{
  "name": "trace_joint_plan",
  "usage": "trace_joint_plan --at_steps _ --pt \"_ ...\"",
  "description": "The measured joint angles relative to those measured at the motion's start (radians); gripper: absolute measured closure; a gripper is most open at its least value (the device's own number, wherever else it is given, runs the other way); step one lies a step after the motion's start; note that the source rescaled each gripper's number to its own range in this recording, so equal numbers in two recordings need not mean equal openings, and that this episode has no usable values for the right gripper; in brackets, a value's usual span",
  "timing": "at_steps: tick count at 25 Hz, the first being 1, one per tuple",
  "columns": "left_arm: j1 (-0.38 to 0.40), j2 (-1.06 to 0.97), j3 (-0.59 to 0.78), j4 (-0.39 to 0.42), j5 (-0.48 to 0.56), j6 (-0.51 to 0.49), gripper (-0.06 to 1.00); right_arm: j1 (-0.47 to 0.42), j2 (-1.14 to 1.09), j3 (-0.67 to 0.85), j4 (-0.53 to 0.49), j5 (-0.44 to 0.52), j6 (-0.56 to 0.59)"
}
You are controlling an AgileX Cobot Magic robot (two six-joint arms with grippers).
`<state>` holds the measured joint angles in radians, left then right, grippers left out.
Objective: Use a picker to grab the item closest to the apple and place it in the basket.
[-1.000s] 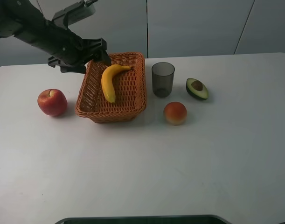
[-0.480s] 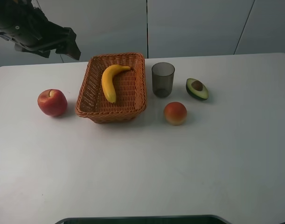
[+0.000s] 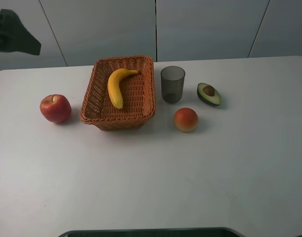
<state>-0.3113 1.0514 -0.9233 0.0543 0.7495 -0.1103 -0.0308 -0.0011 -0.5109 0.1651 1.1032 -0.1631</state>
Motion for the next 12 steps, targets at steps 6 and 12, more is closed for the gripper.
trace_joint_plan --at_steps 6,12 --pt "0.0 -0.279 0.079 0.049 0.093 -0.012 -0.04 0.0 0.0 0.0 0.0 0.0 0.0" --pt "0.0 -0.497 0.133 0.057 0.235 -0.014 -0.04 0.0 0.0 0.0 0.0 0.0 0.0"
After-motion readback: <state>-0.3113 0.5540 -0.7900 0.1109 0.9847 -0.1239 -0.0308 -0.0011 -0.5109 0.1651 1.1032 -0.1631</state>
